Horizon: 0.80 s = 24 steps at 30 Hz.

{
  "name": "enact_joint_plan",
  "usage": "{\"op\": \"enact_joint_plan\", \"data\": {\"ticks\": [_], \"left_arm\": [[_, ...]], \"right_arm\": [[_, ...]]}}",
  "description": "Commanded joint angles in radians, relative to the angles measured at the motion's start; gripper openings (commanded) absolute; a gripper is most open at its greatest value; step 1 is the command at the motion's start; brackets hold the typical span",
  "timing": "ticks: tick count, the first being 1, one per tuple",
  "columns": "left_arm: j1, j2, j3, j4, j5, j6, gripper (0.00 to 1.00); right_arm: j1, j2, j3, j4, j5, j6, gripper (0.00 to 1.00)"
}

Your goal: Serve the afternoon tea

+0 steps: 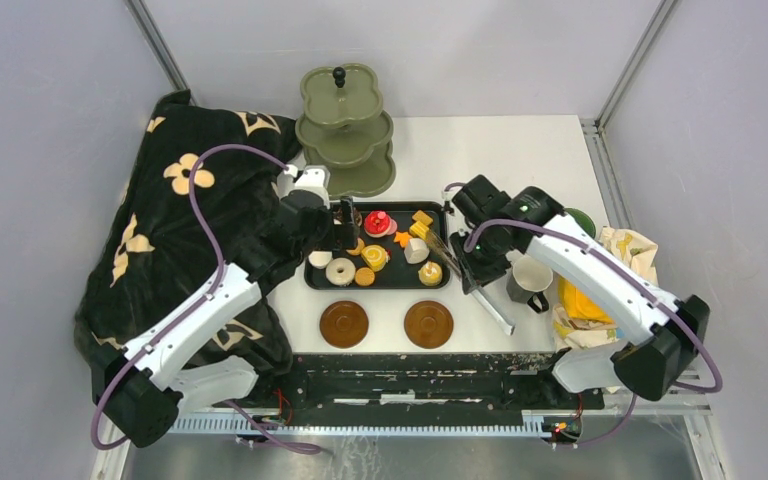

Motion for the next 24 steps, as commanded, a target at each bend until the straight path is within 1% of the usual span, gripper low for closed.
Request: {"op": "enact_joint_plan", "data": {"ticks": [1, 4, 6, 14, 20, 24], "left_arm": [[0.02, -0.051, -0.006, 0.047, -0.029, -0.058, 0.99], [0.045, -0.135, -0.061, 0.129, 0.025, -0.077, 0.99], [0.055, -0.166, -0.081, 0.147, 0.027, -0.079, 0.99], [0.062, -0.155, -0.08, 0.115, -0.018, -0.066, 0.99], [0.063, -0.136, -0.088, 0.132, -0.013, -0.068, 0.99], [0.063, -0.133, -0.092, 0.135, -0.019, -0.063, 0.99]], "right_arm": [[0.034, 0.087, 0.078, 0.061, 0.068, -0.009, 0.34], [0.035, 0.156, 0.136, 0.05, 0.117, -0.037, 0.38], [0.034, 0.185, 0.162, 0.053, 0.114, -0.042, 0.4], [0.035, 0.267, 0.209, 0.045, 0.106, -0.052, 0.45], [0.037, 0.287, 0.195, 0.073, 0.104, -0.044, 0.46], [0.035, 0.291, 0.184, 0.096, 0.132, -0.027, 0.47]]}}
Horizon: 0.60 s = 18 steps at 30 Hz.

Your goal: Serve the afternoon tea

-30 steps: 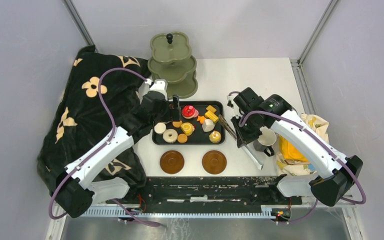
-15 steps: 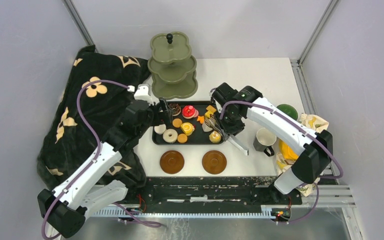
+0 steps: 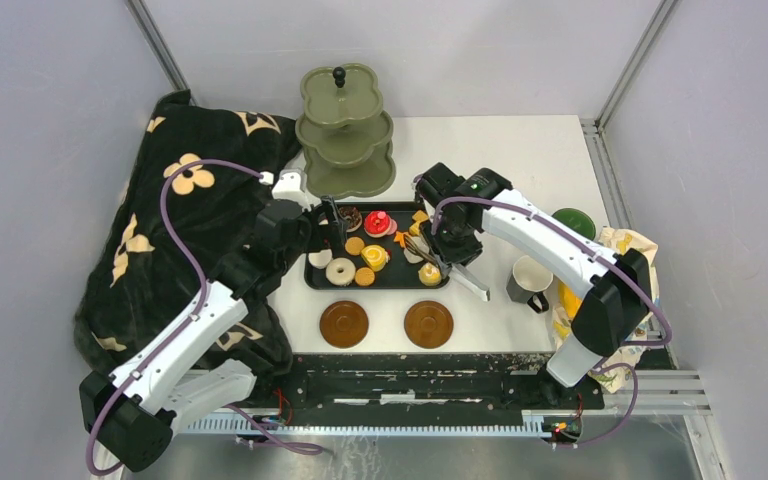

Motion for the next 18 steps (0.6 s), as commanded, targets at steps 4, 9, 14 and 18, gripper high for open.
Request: {"op": "enact_joint_plan", "data": {"ticks": [4, 9, 14, 18], "left_arm": [[0.004, 0.002, -0.009, 0.058, -0.027, -0.021, 0.99], [0.004, 0.001, -0.018, 0.063, -0.016, -0.02, 0.99], [0.005, 0.014, -0.019, 0.072, 0.023, -0.013, 0.99], [0.005, 0.024, -0.018, 0.077, 0.041, -0.016, 0.99]], "right_arm": [[0.005, 0.018, 0.026, 0.054, 0.033, 0.028, 0.49], [0.017, 0.022, 0.025, 0.055, 0.08, 0.037, 0.49], [0.024, 0.053, 0.051, 0.015, 0.079, 0.013, 0.49], [0.037, 0.058, 0.066, -0.011, 0.118, 0.009, 0.5]]}}
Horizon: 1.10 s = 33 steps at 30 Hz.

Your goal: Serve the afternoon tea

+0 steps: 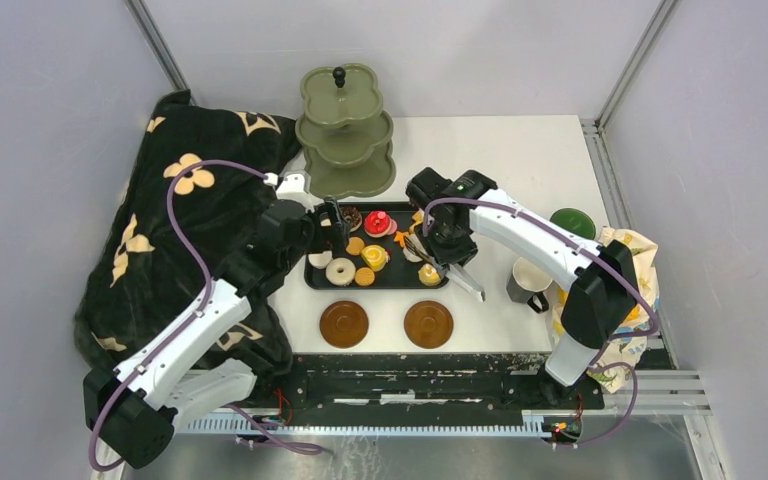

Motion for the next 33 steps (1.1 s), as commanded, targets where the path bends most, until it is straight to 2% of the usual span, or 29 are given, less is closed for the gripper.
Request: {"op": "enact_joint_plan", "data": {"ticks": [1, 3, 11, 22, 24, 26, 28, 29, 33], "left_arm": [[0.005, 0.006, 0.003, 0.055, 0.031, -0.016, 0.99], [0.005, 0.002, -0.005, 0.064, 0.043, -0.007, 0.99], [0.004, 0.004, -0.008, 0.081, 0.063, -0.01, 0.99], [0.031, -0.015, 0.0, 0.042, 0.005, -0.053, 0.99], [0.078, -0.011, 0.025, -0.01, 0.001, -0.028, 0.99], [0.186, -0.012, 0.052, -0.066, 0.016, -0.001, 0.99], [0.314, -0.015, 0.064, -0.094, 0.091, 0.027, 0.99], [0.344, -0.013, 0.068, -0.101, 0.107, 0.035, 0.99], [0.35, 0.011, 0.059, -0.099, 0.15, 0.009, 0.99]], "right_arm": [[0.018, -0.003, 0.054, -0.025, 0.052, -0.01, 0.49], [0.018, -0.005, 0.049, -0.018, 0.041, -0.011, 0.46], [0.027, -0.014, 0.054, -0.012, 0.055, -0.001, 0.02], [0.031, -0.088, 0.097, 0.043, 0.067, -0.007, 0.01], [0.03, -0.107, 0.106, 0.052, 0.072, -0.005, 0.01], [0.028, -0.121, 0.127, 0.048, 0.071, 0.0, 0.01], [0.019, -0.139, 0.133, 0.057, 0.065, 0.005, 0.01], [0.012, -0.146, 0.132, 0.065, 0.06, 0.008, 0.01], [-0.026, -0.182, 0.097, 0.128, -0.019, 0.028, 0.01]]}}
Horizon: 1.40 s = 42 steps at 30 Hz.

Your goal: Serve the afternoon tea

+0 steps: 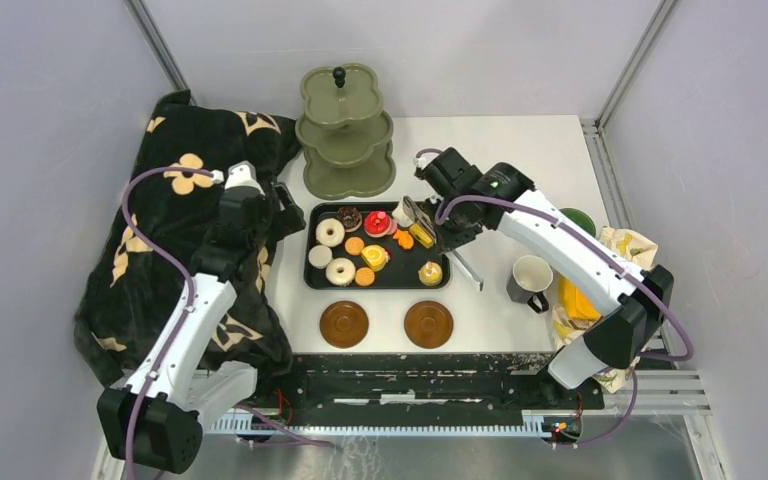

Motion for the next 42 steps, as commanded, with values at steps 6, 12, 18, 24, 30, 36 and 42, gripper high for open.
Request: {"op": "enact_joint_plan", "data": {"ticks": [6, 12, 18, 24, 30, 36, 42], "left_arm": [[-0.108, 0.013, 0.049, -0.023, 0.039, 0.075, 0.98], [-0.284, 0.035, 0.096, -0.04, -0.1, 0.112, 1.0], [-0.485, 0.094, 0.122, -0.065, -0.287, 0.12, 0.99], [-0.49, 0.054, 0.058, -0.011, -0.106, 0.087, 0.99], [-0.512, -0.009, -0.057, 0.009, -0.031, 0.009, 0.99], [-0.513, -0.1, -0.208, 0.107, 0.041, -0.158, 0.99], [-0.514, -0.132, -0.261, 0.134, -0.032, -0.221, 0.99]], "right_arm": [[-0.114, -0.122, -0.069, 0.218, -0.206, 0.105, 0.01], [-0.199, -0.168, -0.142, 0.292, -0.36, 0.163, 0.01], [-0.274, -0.212, -0.208, 0.342, -0.514, 0.226, 0.01], [-0.348, -0.287, -0.328, 0.45, -0.662, 0.321, 0.01], [-0.409, -0.331, -0.466, 0.632, -0.793, 0.389, 0.01], [-0.43, -0.358, -0.532, 0.713, -0.814, 0.406, 0.01], [-0.431, -0.439, -0.634, 0.836, -0.736, 0.514, 0.01]]}}
